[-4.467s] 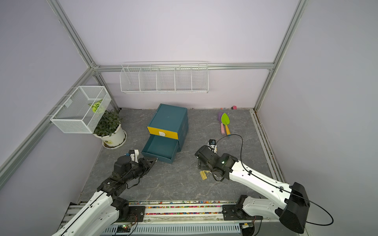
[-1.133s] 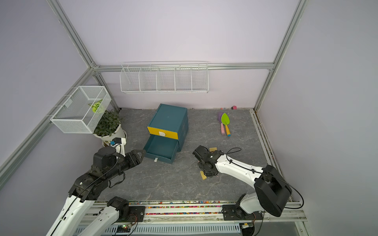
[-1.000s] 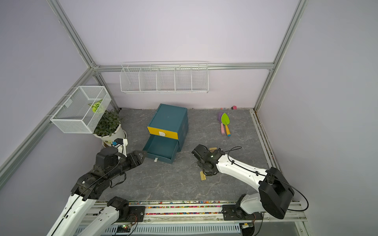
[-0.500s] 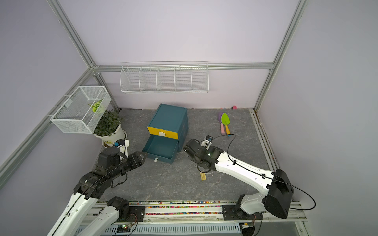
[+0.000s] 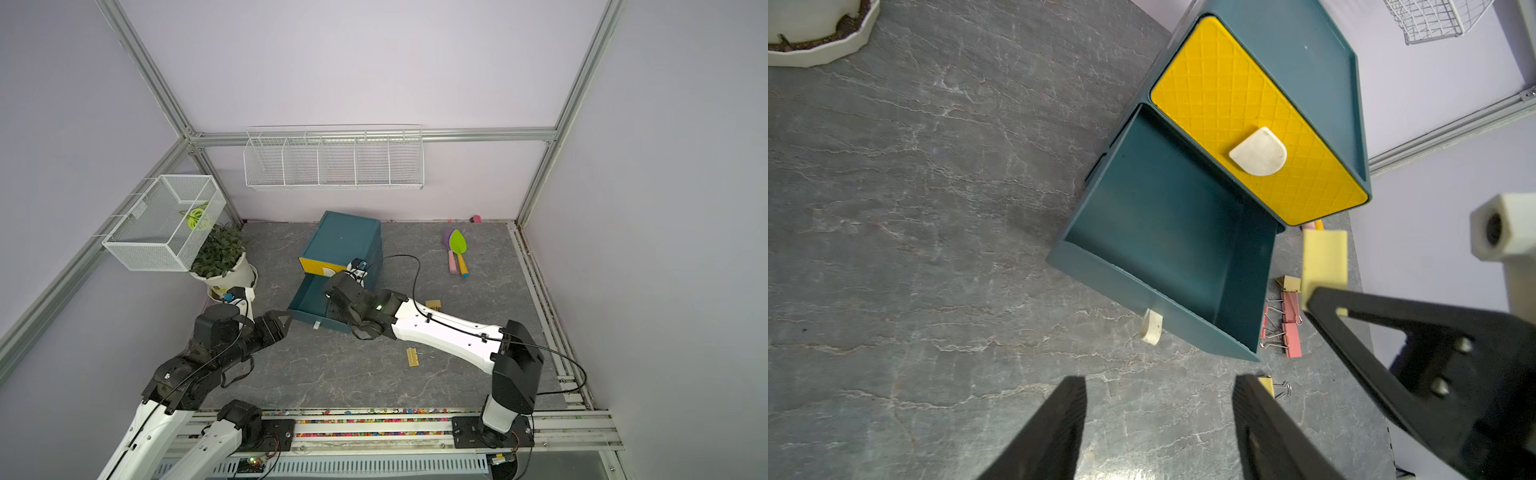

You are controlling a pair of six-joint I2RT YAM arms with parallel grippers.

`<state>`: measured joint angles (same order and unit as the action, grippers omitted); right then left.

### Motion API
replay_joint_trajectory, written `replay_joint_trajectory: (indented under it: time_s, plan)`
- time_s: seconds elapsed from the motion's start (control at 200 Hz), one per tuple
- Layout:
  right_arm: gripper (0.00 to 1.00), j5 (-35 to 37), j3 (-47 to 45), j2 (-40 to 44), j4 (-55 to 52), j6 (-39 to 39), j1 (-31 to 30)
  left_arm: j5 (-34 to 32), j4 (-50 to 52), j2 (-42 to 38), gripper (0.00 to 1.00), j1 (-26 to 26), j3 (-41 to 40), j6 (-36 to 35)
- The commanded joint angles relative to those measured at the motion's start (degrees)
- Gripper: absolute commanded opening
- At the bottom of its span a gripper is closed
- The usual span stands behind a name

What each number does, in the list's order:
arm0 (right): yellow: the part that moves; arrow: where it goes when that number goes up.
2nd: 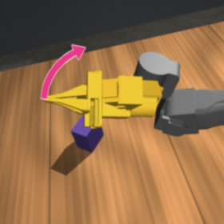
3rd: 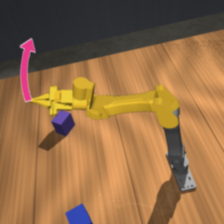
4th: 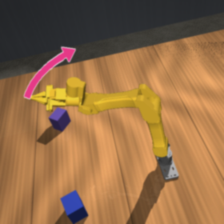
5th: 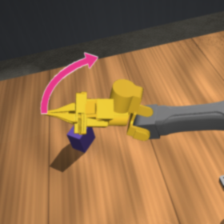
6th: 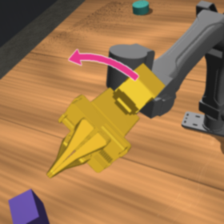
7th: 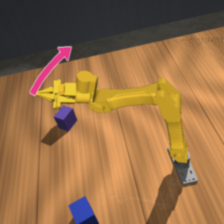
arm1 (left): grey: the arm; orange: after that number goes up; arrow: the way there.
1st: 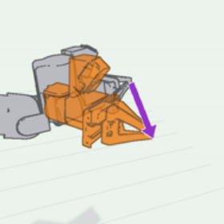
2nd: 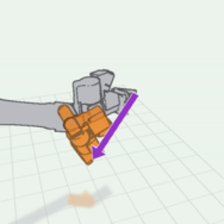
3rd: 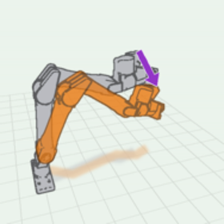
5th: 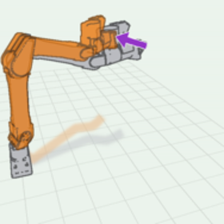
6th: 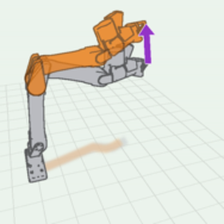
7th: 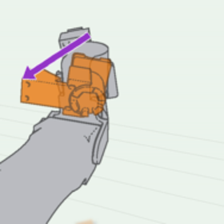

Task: Put the binder clips in the drawer according to color
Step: Place the binder clip in the drawer.

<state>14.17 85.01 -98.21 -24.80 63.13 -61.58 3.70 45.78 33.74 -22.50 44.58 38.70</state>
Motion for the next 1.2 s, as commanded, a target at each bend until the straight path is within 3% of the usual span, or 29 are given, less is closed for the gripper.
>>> replay_joint_trajectory:
  time_s: [0.0,0.42,0.505,0.68,0.84,1.01,1.12,1.2]
  plan:
    - [0.24,-2.4,3.3,-3.0,3.3,0.7,-0.2,-1.7,1.6,-1.4,0.62,0.2,1.7,-0.2]
    - [0.27,-4.4,6.3,-10.4,4.0,10.0,1.5,-1.0,2.0,-1.7,0.61,0.2,2.6,0.2]
    - [0.34,-4.0,6.4,-10.7,3.4,10.1,1.6,-0.9,2.1,-1.8,0.61,0.2,2.8,0.3]
    - [0.62,-2.9,6.3,-9.6,2.9,7.9,1.6,-0.5,1.7,-1.6,0.62,0.2,3.5,0.5]
    - [0.69,-0.6,4.6,-5.3,1.2,4.0,1.2,-0.1,1.0,-1.0,0.62,0.2,3.4,0.4]
    - [0.68,8.6,-1.9,4.1,-4.3,1.5,-0.8,-0.1,0.7,-0.5,0.62,0.1,3.1,-0.3]
    - [0.69,14.6,-10.4,12.3,-9.5,7.2,-0.9,0.0,1.0,-0.4,0.62,0.1,3.2,-0.8]
    - [0.7,18.5,-17.1,18.1,-14.9,15.5,-0.8,0.0,1.0,-0.4,0.62,0.2,3.3,-1.0]
